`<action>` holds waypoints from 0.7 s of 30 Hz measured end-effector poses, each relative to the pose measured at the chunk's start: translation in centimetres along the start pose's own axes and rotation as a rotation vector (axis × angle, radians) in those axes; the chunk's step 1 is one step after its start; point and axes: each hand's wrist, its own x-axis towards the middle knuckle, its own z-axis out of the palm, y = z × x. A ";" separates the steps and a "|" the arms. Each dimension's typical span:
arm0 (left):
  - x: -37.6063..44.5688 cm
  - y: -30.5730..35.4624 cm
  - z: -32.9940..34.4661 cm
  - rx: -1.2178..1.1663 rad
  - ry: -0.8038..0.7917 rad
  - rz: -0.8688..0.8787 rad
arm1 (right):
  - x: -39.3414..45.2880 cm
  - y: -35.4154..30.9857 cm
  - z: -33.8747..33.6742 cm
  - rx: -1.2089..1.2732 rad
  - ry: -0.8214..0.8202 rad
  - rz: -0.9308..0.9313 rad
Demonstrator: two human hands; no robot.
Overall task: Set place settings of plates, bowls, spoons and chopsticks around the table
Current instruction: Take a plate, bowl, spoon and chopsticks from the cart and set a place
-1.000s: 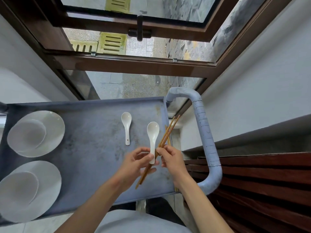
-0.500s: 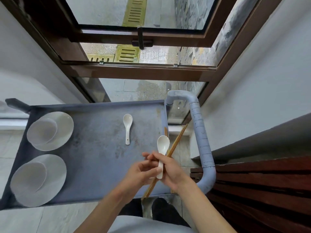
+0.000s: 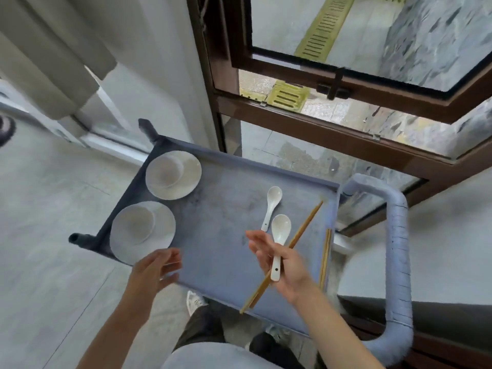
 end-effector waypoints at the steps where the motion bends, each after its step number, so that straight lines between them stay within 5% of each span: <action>1: 0.9 0.3 -1.8 -0.023 0.053 0.010 | 0.9 0.4 0.8 -0.038 0.013 0.012; 9: 8.3 2.8 -10.2 -0.042 0.336 0.148 | 9.5 6.4 8.4 -0.379 0.121 0.103; 17: 14.3 3.5 -14.0 0.197 0.057 0.044 | 16.7 11.7 13.0 -0.704 0.461 0.053; 21: 16.3 2.9 -15.4 0.197 -0.027 0.048 | 17.3 13.1 13.5 -0.754 0.481 0.091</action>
